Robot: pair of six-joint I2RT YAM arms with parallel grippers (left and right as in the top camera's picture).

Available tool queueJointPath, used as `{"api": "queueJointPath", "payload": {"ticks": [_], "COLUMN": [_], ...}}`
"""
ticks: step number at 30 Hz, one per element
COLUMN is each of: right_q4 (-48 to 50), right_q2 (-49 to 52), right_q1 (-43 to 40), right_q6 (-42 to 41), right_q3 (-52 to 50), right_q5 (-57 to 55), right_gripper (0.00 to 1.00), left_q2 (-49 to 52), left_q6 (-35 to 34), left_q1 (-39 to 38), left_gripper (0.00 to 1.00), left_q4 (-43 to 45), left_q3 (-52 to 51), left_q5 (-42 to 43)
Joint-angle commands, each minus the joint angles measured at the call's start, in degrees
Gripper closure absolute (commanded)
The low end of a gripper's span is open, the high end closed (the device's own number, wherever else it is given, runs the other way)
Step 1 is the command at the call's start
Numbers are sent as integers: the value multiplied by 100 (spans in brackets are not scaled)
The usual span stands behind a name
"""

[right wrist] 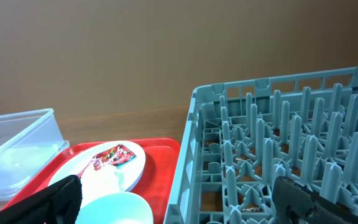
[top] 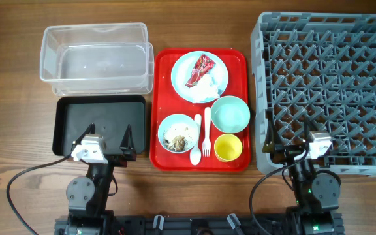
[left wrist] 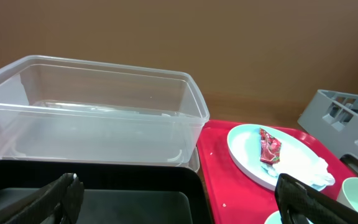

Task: Sort waste into correct bins and load items into the dishwasher rack
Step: 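Move the left gripper toward the red wrapper and tissue on the plate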

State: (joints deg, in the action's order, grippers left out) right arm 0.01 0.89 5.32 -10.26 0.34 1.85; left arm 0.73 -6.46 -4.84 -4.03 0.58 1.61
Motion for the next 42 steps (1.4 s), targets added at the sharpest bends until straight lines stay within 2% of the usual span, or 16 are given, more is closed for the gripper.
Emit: {"api": "queueJointPath", "payload": {"ticks": [1, 32, 35, 39, 42], "right_q4": [22, 52, 17, -337, -876], "right_q2": [-24, -24, -13, 304, 857], "right_q1": [9, 7, 7, 7, 7], "right_q6": [-39, -46, -391, -490, -492], "right_q3": [-4, -4, 9, 494, 1239], "right_q5": [-50, -52, -46, -35, -33], "right_gripper": [0, 0, 0, 0, 0], "left_q2": [-35, -35, -35, -11, 367], "left_q6": [90, 85, -26, -212, -535], "left_q1": [20, 20, 20, 20, 20], "left_gripper": [0, 0, 0, 0, 0], "left_q4": [-22, -9, 11, -186, -905], "left_q3": [-26, -26, -26, 66, 603], "left_q5": [114, 116, 111, 111, 114]}}
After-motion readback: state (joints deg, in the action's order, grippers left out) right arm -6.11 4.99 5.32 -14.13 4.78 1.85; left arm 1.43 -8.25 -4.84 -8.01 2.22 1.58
